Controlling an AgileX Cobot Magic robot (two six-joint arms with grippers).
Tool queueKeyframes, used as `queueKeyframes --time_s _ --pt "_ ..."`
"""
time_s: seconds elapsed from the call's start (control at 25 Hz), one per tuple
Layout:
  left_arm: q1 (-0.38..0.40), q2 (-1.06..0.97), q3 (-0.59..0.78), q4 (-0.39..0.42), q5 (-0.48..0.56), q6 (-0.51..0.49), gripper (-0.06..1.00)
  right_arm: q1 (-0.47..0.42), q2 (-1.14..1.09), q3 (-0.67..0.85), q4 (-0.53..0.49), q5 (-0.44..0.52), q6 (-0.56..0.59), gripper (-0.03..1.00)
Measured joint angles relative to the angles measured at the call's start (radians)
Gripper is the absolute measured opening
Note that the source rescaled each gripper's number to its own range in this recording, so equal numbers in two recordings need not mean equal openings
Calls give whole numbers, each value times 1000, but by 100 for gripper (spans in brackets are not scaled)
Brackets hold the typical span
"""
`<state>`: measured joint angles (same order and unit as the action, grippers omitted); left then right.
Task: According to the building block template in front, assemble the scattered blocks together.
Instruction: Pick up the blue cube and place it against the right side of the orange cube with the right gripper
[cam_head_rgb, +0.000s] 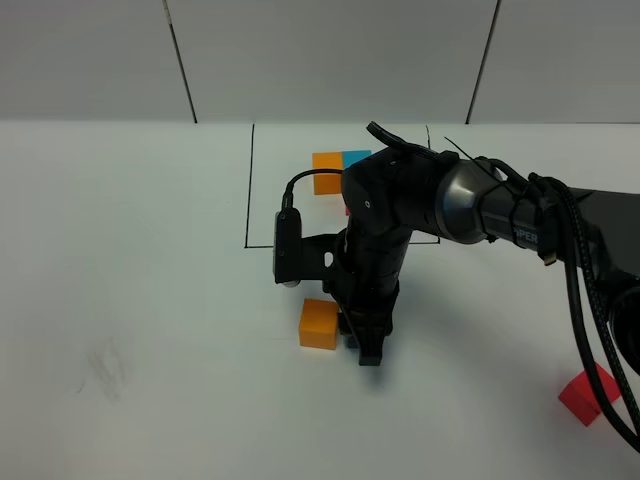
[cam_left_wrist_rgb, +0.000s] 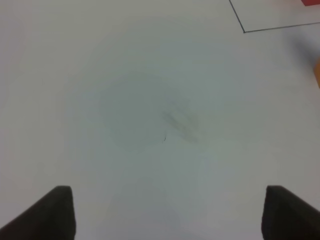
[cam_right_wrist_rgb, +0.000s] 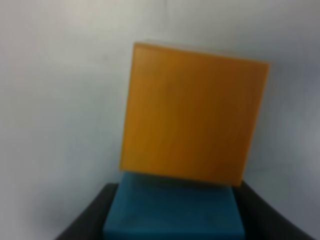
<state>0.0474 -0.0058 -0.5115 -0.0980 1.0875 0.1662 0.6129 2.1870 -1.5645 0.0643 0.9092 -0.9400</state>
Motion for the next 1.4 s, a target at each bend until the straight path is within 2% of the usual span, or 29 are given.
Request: queueKeyframes --time_s 0.68,1.4 --pt "0 0 0 0 0 0 66 8 28 0 0 -36 -79 1" --pt "0 0 0 0 0 0 66 8 35 -3 -21 -62 -60 1"
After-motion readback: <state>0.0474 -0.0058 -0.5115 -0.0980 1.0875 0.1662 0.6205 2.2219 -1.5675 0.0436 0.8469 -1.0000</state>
